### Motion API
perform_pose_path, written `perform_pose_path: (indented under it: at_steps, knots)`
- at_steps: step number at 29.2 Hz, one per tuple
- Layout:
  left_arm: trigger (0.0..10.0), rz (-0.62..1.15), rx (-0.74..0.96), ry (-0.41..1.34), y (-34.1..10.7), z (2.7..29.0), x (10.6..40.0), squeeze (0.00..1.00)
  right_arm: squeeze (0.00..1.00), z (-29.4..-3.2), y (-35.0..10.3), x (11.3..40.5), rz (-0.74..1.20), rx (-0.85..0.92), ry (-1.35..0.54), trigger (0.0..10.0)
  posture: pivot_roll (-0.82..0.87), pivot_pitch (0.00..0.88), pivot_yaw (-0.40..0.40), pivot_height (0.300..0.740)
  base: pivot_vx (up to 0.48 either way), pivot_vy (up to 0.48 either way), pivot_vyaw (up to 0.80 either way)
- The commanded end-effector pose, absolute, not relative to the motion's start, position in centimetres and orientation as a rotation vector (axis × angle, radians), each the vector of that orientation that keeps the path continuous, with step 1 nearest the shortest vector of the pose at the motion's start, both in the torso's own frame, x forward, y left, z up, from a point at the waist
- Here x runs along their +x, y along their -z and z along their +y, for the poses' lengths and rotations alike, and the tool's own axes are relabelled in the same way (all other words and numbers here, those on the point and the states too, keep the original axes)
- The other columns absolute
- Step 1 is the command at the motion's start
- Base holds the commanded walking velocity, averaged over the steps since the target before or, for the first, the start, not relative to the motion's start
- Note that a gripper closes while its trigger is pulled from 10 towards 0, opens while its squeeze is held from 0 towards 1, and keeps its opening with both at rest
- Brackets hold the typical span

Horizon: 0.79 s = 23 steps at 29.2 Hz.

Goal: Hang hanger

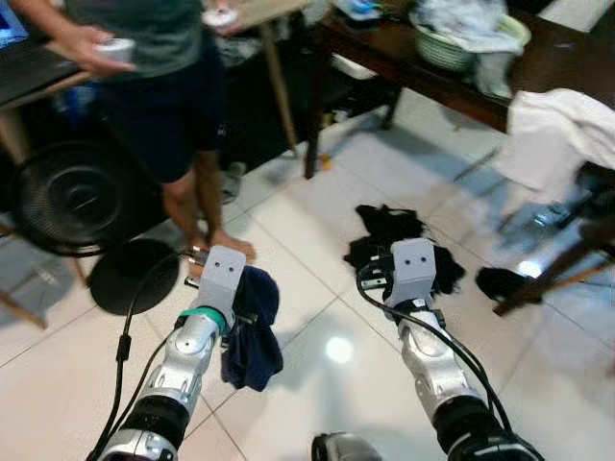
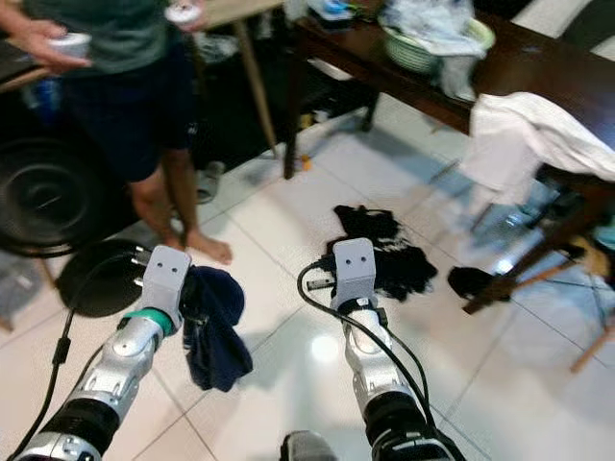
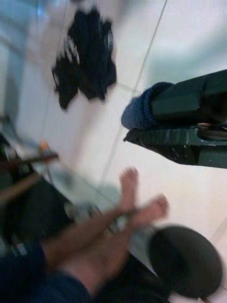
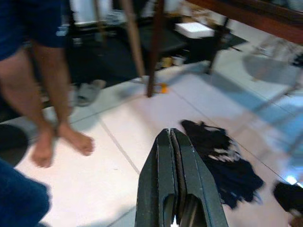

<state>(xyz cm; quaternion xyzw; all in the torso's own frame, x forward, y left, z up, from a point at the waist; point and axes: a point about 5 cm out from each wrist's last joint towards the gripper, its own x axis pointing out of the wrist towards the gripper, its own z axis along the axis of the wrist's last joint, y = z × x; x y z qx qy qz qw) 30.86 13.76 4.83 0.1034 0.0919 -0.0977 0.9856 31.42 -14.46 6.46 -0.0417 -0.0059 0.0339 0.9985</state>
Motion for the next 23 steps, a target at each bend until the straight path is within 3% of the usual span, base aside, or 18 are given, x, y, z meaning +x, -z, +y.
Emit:
perform_pose_path:
  at_steps: [1,23]
  knots:
    - [10.0,0.164,0.203,0.208,-5.22,13.33,31.07,0.0,0.0,-14.66,-6.31,31.34,-0.001,-0.072,-0.055,10.0,-0.05,0.012,0.024,0.74,0.0,0.0,-0.8]
    - [10.0,0.155,0.193,0.201,-5.58,13.32,31.23,0.0,0.0,-14.58,-6.57,31.41,-0.009,-0.069,-0.054,10.0,-0.05,0.015,0.026,0.74,0.0,0.0,-0.8]
